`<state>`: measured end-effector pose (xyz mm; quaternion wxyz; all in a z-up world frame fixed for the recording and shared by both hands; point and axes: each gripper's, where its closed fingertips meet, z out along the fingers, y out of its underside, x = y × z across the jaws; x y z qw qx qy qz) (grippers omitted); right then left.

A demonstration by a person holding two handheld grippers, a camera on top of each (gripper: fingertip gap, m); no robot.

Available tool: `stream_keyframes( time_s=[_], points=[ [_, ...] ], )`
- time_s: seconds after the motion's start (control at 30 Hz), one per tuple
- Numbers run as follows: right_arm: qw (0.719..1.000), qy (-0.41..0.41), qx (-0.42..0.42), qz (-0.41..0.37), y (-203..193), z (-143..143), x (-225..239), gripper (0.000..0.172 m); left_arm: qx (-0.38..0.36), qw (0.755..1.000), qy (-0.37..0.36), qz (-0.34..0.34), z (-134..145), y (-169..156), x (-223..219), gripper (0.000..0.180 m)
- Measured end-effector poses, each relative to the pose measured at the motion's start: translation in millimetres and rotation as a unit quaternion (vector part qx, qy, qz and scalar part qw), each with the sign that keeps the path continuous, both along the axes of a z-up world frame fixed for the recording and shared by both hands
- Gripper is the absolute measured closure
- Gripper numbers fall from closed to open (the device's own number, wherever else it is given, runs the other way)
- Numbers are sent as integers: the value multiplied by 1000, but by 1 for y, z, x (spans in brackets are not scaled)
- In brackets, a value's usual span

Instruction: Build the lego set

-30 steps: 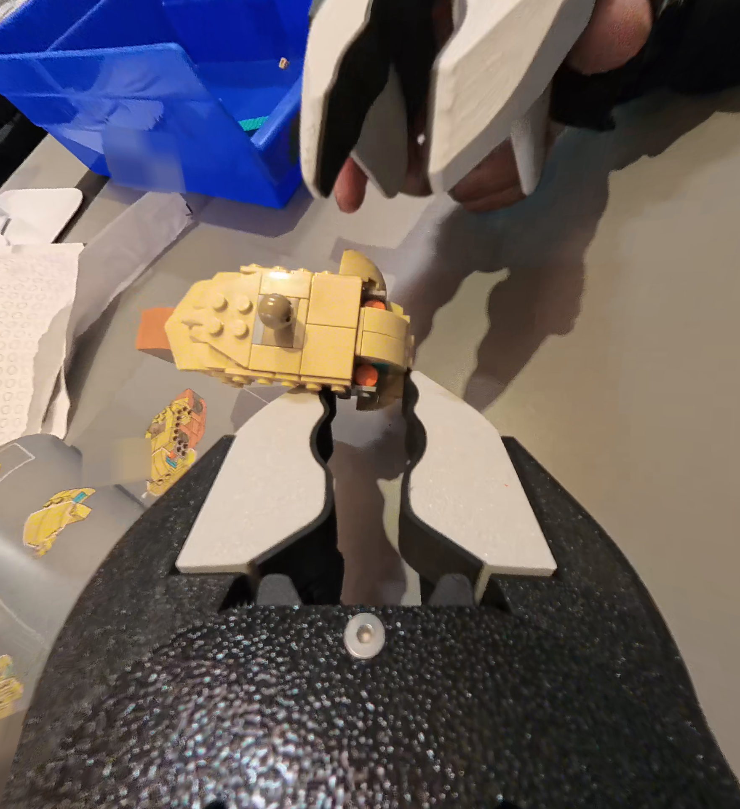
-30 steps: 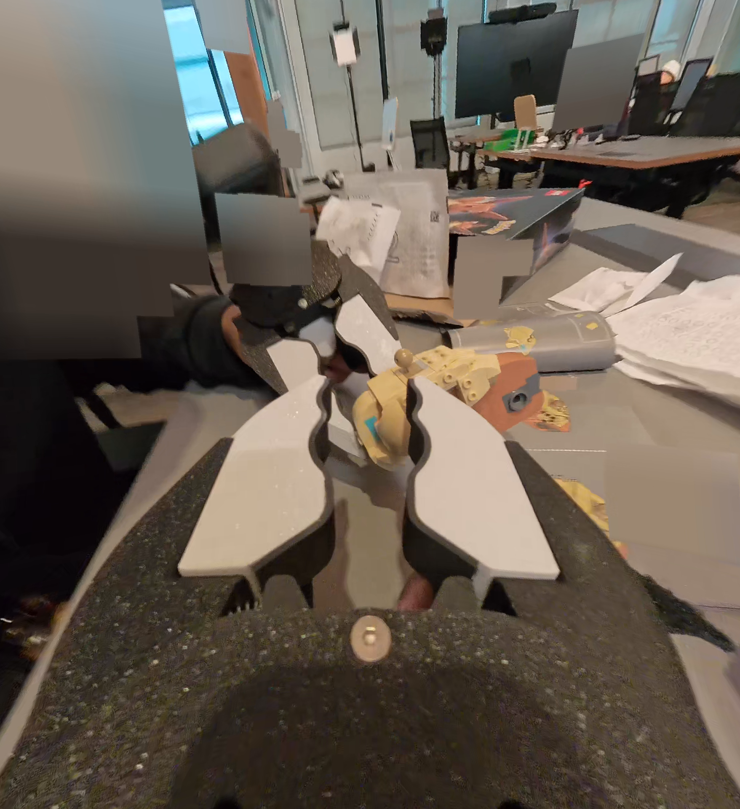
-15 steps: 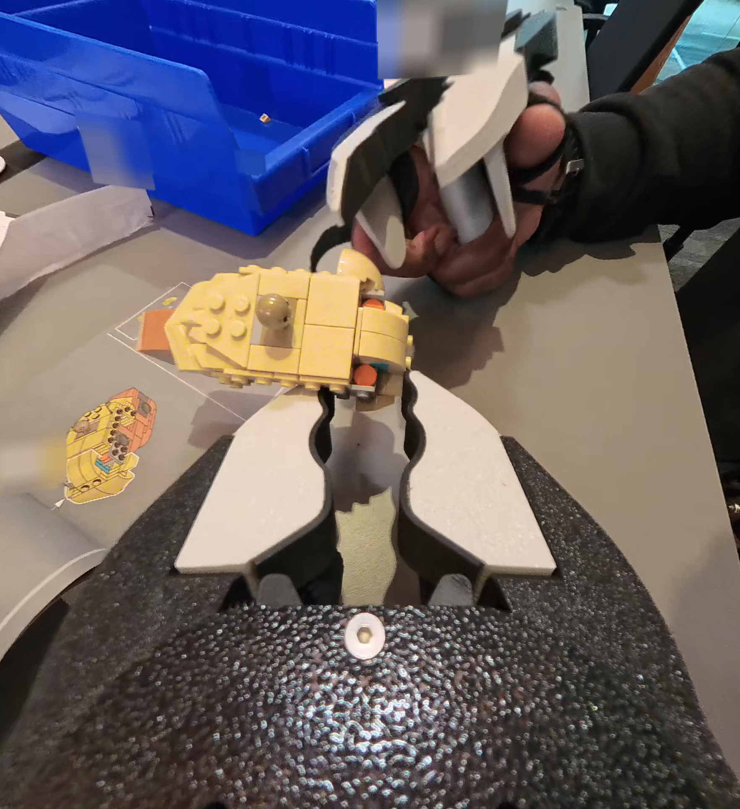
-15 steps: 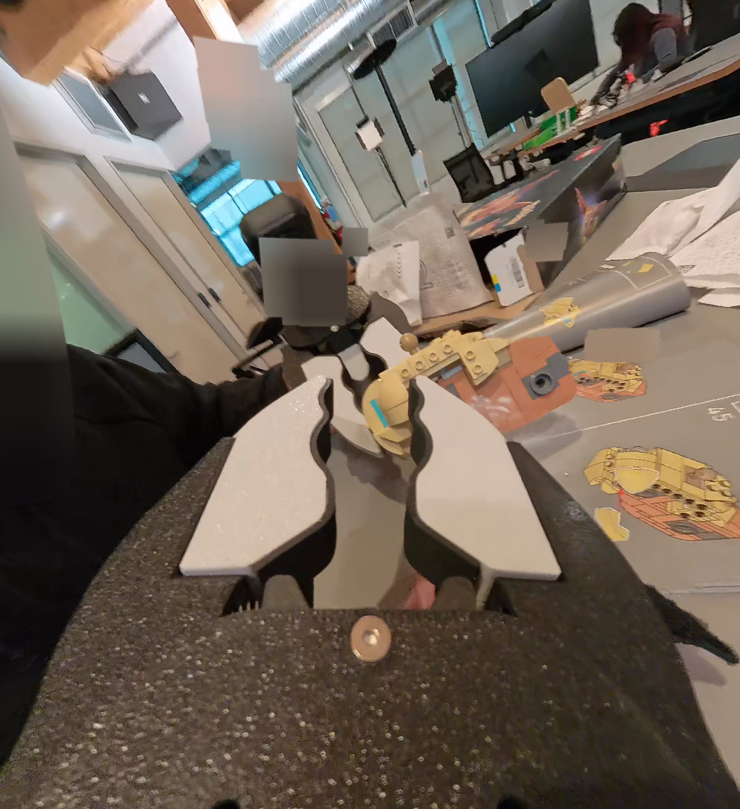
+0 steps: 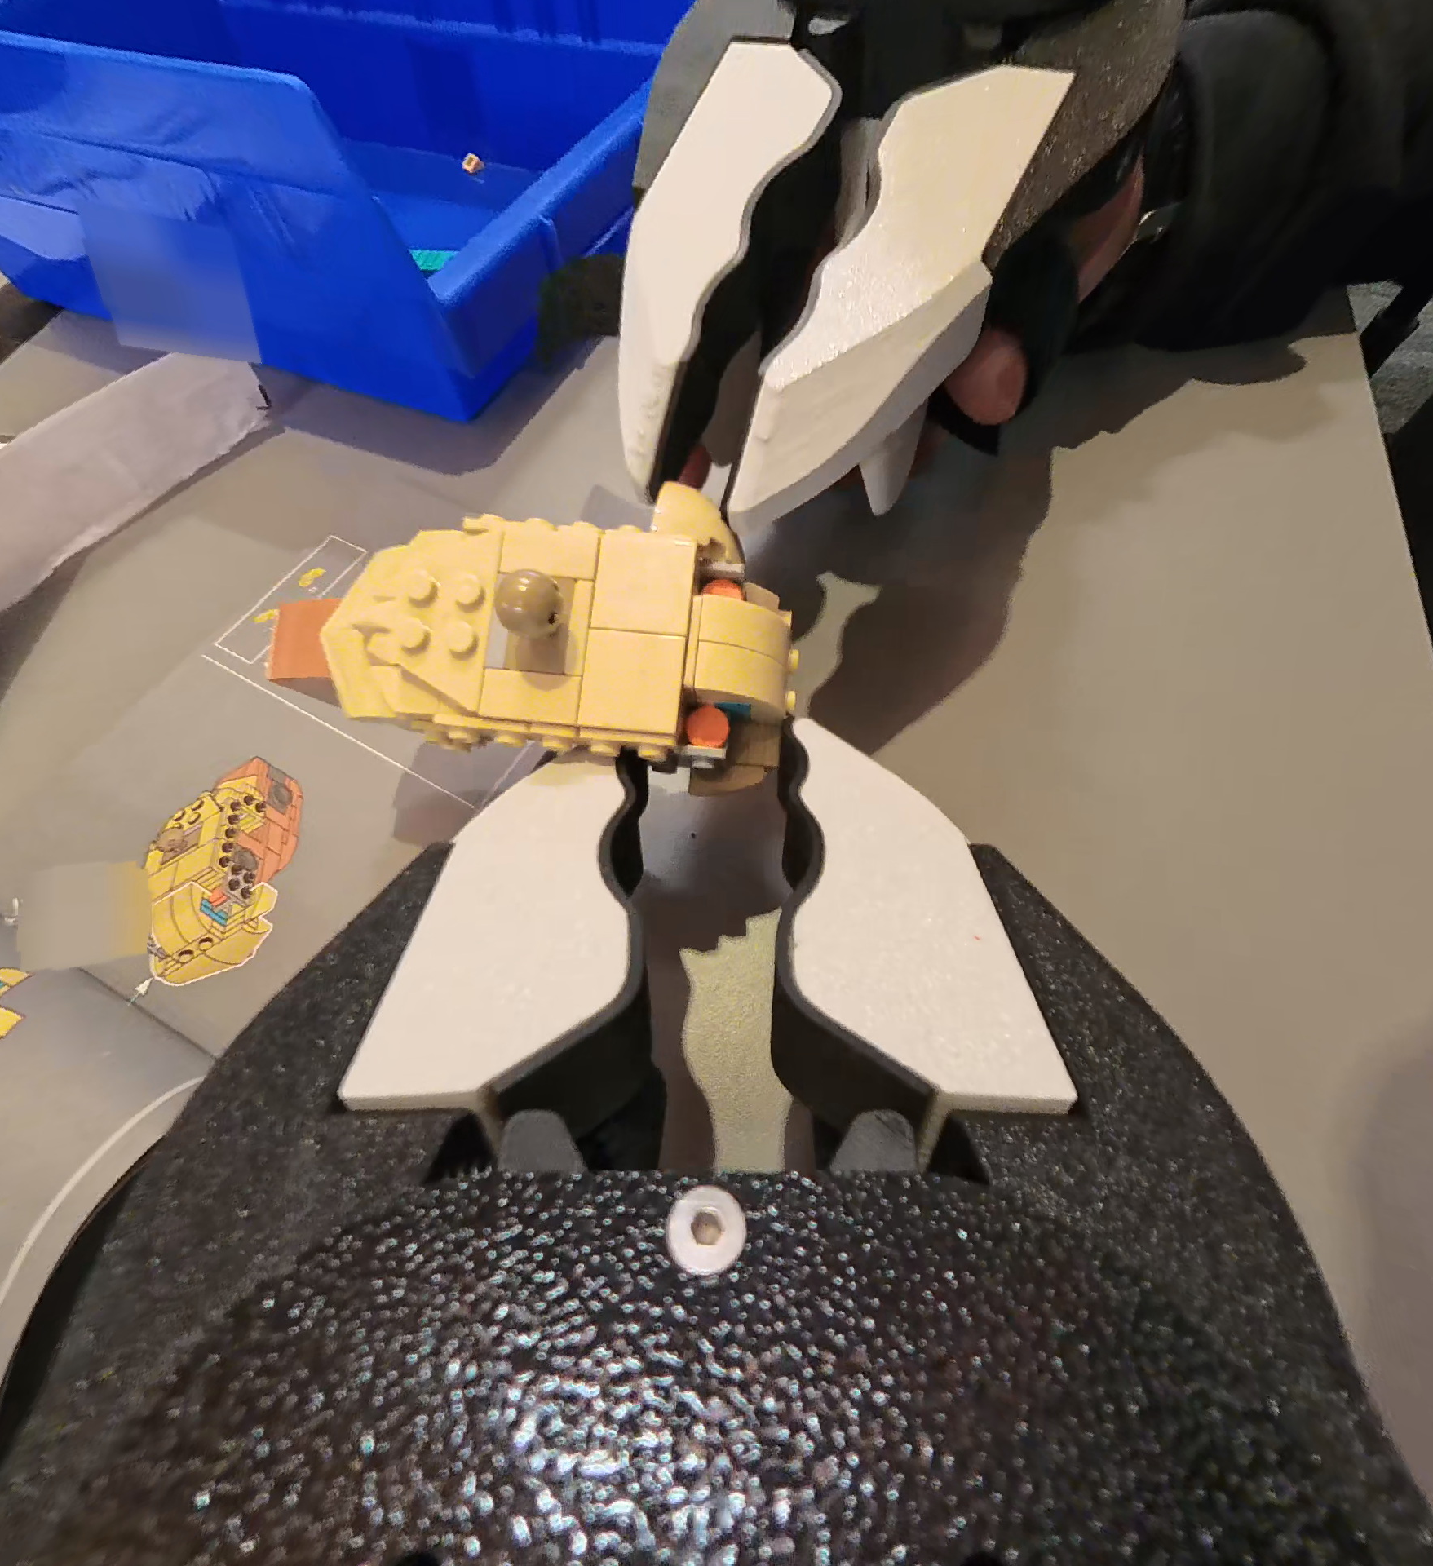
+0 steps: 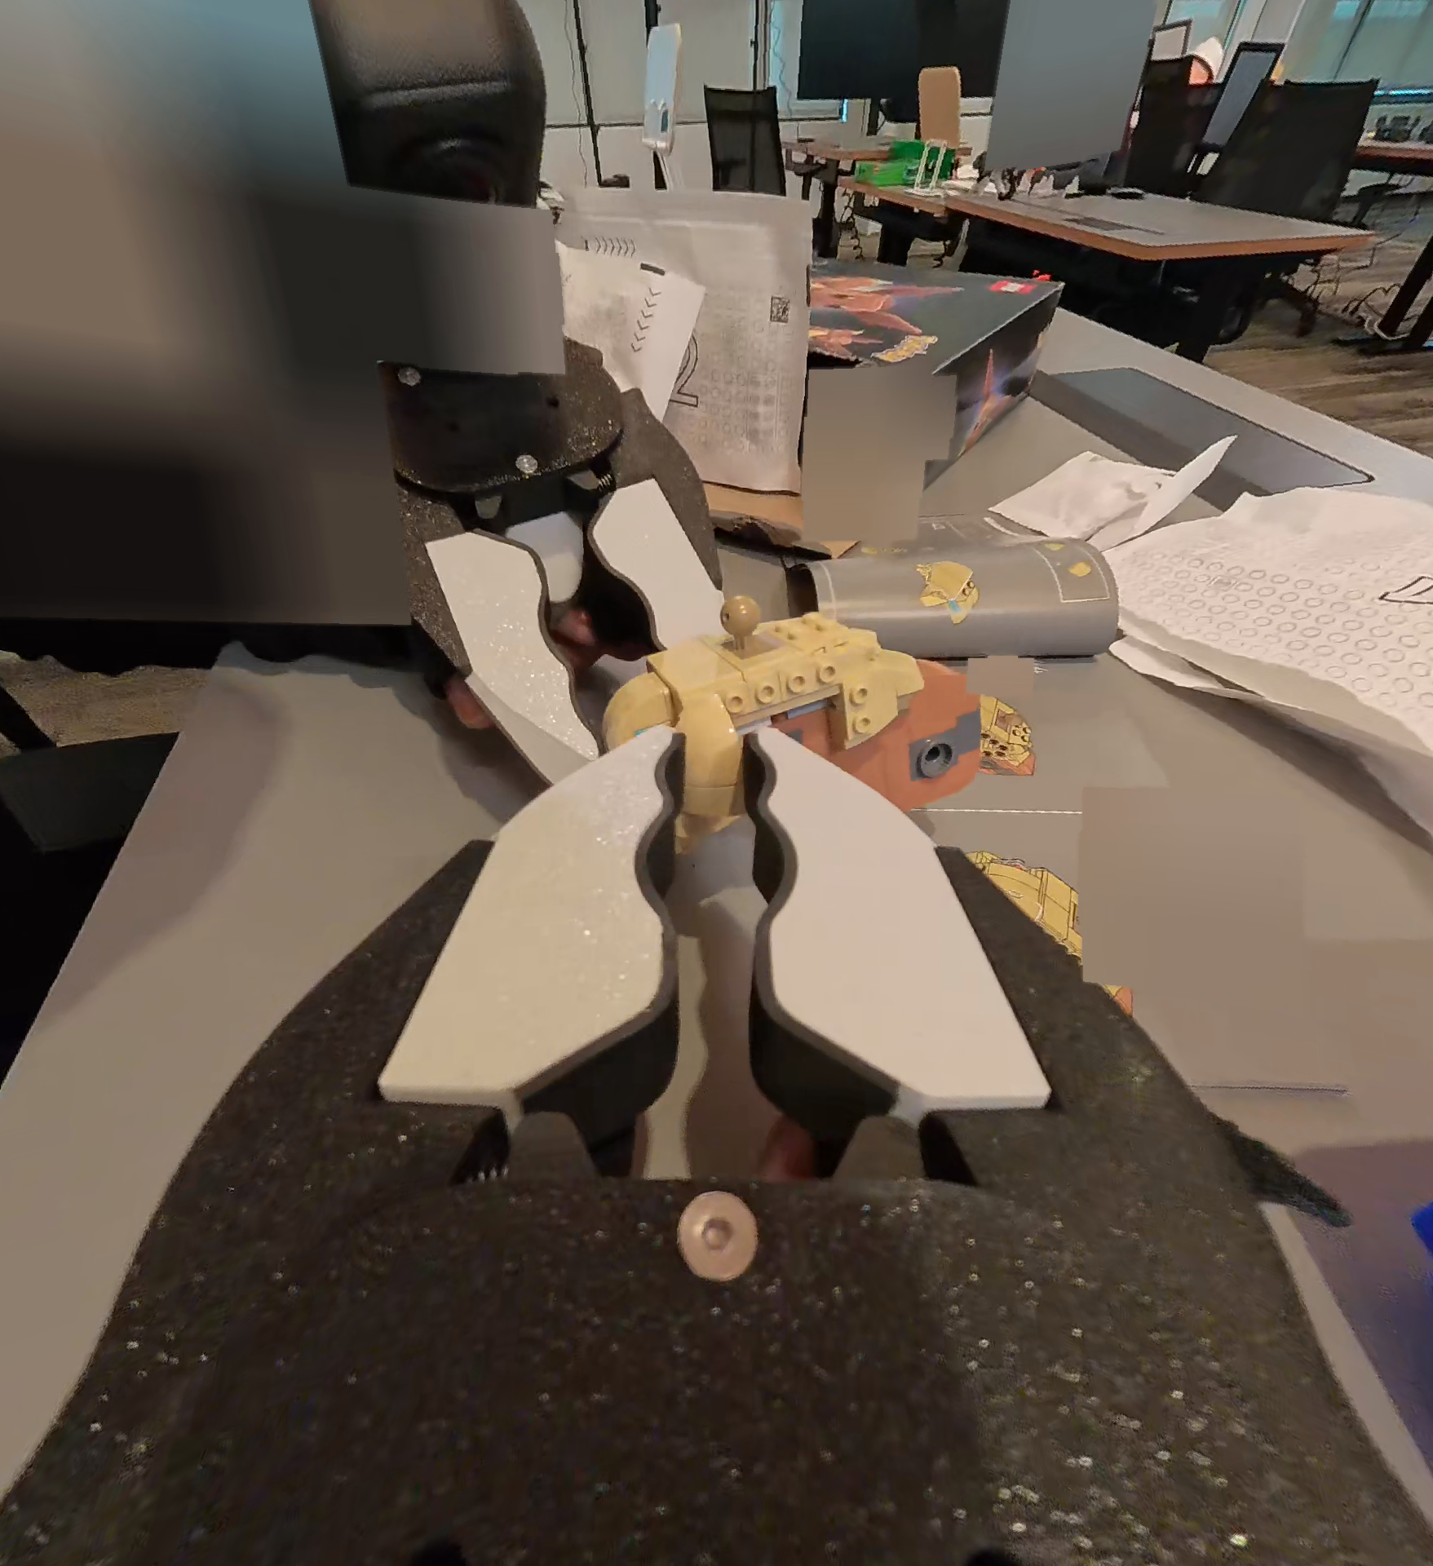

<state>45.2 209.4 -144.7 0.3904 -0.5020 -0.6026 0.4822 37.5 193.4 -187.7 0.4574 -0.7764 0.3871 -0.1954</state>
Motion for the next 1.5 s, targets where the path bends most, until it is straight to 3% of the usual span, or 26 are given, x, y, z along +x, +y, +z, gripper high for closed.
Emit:
stream_keyframes(
  time_s=[0.57, 0.67, 0.87, 1.17, 1.33, 1.5],
  points=[
    [999, -34, -36, -8, 3, -13, -2, 159, -14, 998, 52, 17, -11, 3, -5, 152],
    [998, -38, -45, -14, 10, -8, 0, 160, -65, 998, -7, 16, -9, 2, 2, 152],
    [995, 37, -16, -95, 57, 38, 29, 159, -136, 987, -85, 18, -2, -5, 14, 152],
    [988, 17, 59, -145, 81, 20, 64, 157, -161, 977, -141, 13, 5, -15, 38, 152],
    [987, -4, 74, -146, 82, 11, 64, 156, -151, 985, -77, 25, -3, -16, 46, 152],
    [985, -21, 92, -144, 80, 3, 62, 156, -126, 989, 77, 8, -22, -18, 57, 152]
  ],
)
